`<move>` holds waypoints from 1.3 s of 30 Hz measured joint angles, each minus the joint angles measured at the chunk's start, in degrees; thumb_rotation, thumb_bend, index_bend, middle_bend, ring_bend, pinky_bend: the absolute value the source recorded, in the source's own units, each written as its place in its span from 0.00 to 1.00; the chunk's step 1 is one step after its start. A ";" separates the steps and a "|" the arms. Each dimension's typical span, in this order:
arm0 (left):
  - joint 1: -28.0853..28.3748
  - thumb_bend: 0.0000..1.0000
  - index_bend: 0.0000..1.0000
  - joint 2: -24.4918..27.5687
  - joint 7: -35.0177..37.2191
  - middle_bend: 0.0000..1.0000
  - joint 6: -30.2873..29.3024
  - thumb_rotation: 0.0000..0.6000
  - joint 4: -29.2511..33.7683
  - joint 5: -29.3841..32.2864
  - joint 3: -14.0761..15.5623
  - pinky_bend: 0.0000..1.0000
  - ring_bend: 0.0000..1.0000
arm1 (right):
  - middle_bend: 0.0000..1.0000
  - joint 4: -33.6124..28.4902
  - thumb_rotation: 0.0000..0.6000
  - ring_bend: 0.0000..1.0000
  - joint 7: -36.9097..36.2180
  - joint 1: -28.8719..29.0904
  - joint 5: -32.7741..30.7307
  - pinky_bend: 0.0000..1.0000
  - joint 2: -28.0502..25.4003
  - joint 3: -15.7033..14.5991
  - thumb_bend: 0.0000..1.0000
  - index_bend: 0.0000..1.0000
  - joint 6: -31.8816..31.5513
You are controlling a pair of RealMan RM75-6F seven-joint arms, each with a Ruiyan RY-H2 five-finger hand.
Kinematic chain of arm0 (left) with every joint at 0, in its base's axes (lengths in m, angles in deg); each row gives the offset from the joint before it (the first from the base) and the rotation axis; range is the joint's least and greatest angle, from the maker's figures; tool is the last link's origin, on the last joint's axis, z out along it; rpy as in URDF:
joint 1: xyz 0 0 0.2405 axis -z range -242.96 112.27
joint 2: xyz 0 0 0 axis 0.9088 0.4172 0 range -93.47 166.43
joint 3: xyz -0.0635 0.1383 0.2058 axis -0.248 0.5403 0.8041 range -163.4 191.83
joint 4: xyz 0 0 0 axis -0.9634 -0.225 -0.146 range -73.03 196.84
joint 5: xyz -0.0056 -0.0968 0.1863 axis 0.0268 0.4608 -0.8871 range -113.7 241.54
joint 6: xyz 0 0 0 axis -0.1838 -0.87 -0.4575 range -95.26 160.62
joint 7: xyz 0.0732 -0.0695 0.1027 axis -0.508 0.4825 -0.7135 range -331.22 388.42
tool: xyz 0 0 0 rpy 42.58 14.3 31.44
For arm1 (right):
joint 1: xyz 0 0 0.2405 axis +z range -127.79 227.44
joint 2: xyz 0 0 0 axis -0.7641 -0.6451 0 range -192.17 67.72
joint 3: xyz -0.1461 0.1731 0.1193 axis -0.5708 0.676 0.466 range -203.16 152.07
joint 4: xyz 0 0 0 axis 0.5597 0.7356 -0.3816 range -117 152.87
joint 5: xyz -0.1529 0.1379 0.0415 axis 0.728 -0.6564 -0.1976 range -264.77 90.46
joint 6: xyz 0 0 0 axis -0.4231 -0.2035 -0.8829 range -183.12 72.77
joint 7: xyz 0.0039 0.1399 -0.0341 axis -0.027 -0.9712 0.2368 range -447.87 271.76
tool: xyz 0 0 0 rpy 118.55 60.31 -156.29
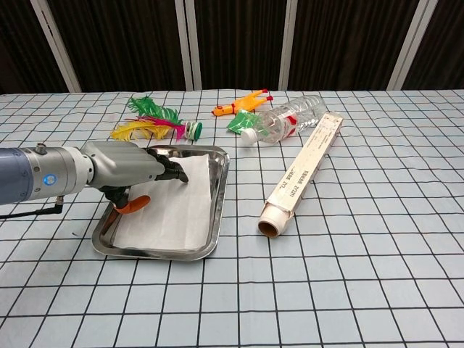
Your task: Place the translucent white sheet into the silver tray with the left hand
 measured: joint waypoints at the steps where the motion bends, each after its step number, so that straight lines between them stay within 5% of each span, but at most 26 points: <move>1: 0.07 0.66 0.00 -0.16 0.00 0.00 -0.08 1.00 -0.14 0.05 0.03 0.00 0.00 | 0.00 -0.01 1.00 0.00 -0.03 0.00 -0.02 0.04 -0.02 0.02 0.29 0.00 0.01; 39: 1.95 0.66 0.00 -1.77 -1.20 0.00 -0.66 1.00 -2.77 -1.72 2.68 0.00 0.00 | 0.00 -0.37 1.00 0.00 -0.78 -0.05 -0.29 0.04 -0.27 0.08 0.29 0.00 0.10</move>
